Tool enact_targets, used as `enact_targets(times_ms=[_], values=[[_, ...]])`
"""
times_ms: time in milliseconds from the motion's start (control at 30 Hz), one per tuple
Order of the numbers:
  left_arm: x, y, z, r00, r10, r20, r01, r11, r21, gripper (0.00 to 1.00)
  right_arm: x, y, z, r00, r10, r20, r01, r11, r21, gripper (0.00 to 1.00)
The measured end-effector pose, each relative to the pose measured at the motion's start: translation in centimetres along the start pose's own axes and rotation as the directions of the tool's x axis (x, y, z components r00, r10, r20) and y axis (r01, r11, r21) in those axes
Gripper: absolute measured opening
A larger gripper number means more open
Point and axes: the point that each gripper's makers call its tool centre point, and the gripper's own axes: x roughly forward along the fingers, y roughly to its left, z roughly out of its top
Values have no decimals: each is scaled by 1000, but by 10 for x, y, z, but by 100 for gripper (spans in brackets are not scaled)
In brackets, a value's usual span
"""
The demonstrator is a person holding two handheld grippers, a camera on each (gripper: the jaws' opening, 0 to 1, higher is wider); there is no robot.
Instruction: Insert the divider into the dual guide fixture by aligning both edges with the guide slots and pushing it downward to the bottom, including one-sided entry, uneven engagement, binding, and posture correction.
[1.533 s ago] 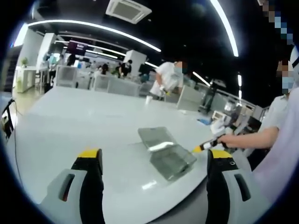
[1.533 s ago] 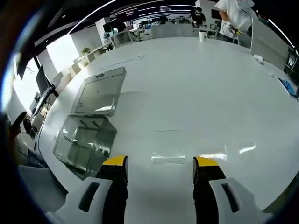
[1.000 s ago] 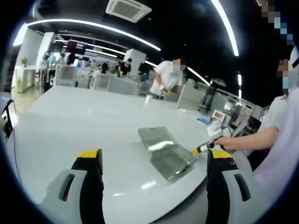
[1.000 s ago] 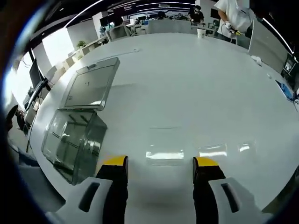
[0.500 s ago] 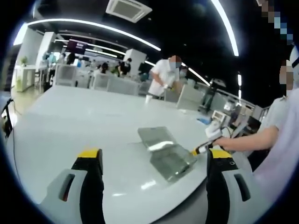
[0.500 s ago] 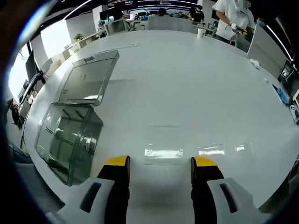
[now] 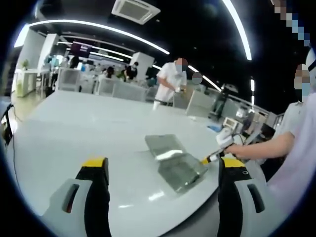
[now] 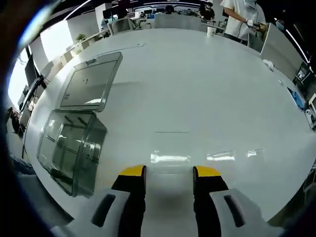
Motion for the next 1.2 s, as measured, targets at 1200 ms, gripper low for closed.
enact_targets(times_ms=[1200], values=[[10,-5,-1,1000,-26,-8,26,1000,-2,90,-8,-1,3,1000,14,9,-15,999,39,29]])
